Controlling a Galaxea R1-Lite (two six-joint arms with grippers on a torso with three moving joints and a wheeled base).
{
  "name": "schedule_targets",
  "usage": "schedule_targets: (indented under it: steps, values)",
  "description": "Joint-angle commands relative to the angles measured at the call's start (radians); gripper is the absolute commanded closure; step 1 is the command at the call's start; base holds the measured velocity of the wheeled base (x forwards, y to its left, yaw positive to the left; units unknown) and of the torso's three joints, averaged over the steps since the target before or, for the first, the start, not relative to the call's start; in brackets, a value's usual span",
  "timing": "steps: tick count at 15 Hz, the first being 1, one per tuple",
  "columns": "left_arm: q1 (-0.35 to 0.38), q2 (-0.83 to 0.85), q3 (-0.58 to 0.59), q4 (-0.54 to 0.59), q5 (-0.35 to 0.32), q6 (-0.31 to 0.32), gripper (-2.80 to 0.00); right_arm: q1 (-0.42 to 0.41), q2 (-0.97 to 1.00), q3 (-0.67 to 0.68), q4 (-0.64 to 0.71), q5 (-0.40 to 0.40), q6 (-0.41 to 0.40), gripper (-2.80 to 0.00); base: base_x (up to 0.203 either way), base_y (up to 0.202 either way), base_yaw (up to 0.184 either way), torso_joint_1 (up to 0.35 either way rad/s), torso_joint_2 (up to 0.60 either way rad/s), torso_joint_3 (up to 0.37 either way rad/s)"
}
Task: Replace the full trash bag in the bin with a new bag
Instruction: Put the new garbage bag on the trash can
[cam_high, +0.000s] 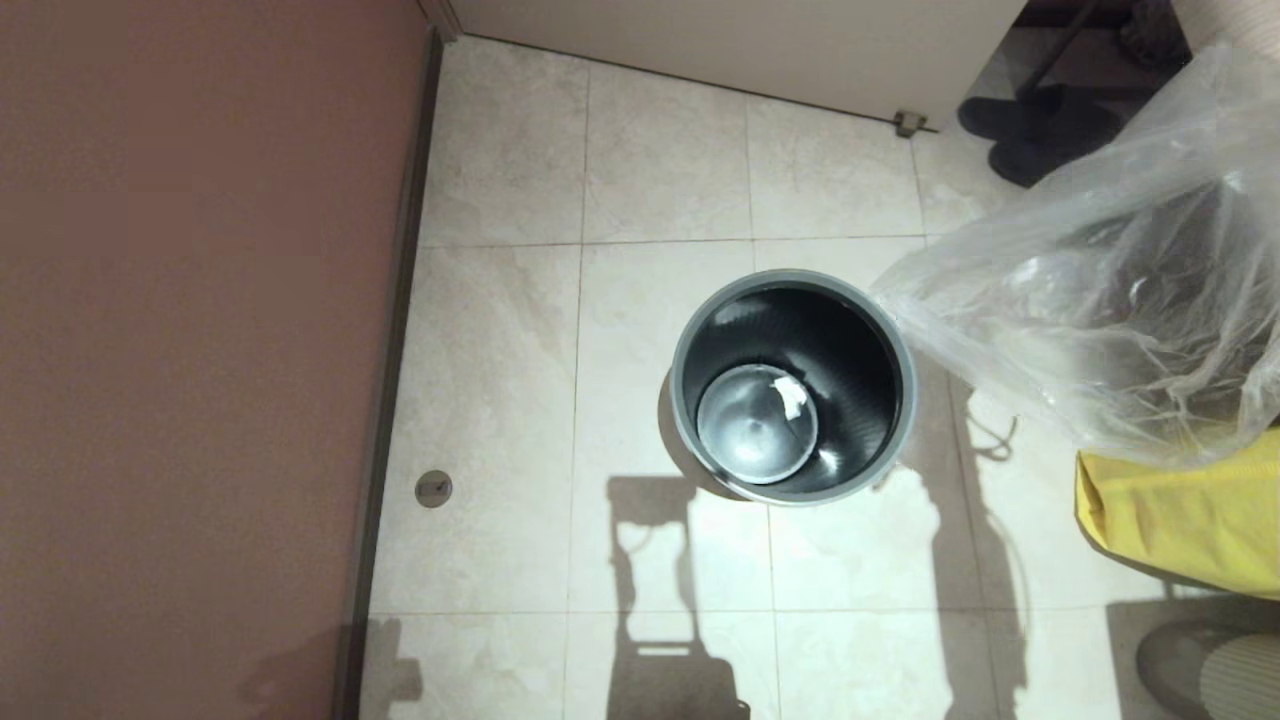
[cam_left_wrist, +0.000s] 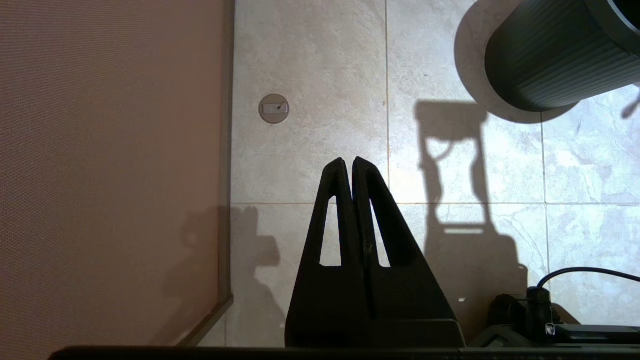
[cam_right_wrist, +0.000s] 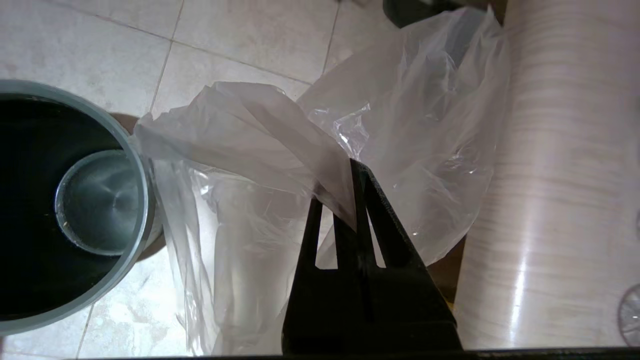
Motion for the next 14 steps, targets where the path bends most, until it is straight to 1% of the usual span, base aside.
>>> schedule_targets:
  steps: [1,3,5,7,8,10,12,14]
  values:
    - [0.000,0.001,0.000,0.000,0.000,0.000,0.00,0.002,-0.058,-0.007,0.011,0.000,-0.001,0.00,0.000,0.000,0.000,0.000,0.00,0.000]
    - [0.000,0.001,0.000,0.000,0.000,0.000,0.00,0.008,-0.082,-0.038,0.080,0.000,0.013,0.00,0.000,0.000,0.000,0.000,0.00,0.000]
    - [0.000,0.001,0.000,0.000,0.001,0.000,0.00,0.019,-0.085,-0.118,0.160,0.000,0.078,0.00,0.000,0.000,0.000,0.000,0.00,0.000]
    - [0.000,0.001,0.000,0.000,0.000,0.000,0.00,0.038,-0.084,-0.235,0.293,0.000,0.148,0.00,0.000,0.000,0.000,0.000,0.00,0.000]
    - [0.000,0.001,0.000,0.000,0.000,0.000,0.00,0.060,-0.083,-0.284,0.350,0.000,0.190,0.00,0.000,0.000,0.000,0.000,0.00,0.000]
    - [0.000,0.001,0.000,0.000,0.000,0.000,0.00,0.108,-0.071,-0.388,0.460,0.000,0.308,0.00,0.000,0.000,0.000,0.000,0.00,0.000]
    - [0.000,0.001,0.000,0.000,0.000,0.000,0.00,0.157,-0.048,-0.478,0.566,0.000,0.448,0.00,0.000,0.000,0.000,0.000,0.00,0.000]
    - [0.000,0.001,0.000,0.000,0.000,0.000,0.00,0.238,-0.047,-0.519,0.635,0.001,0.580,0.00,0.000,0.000,0.000,0.000,0.00,0.000]
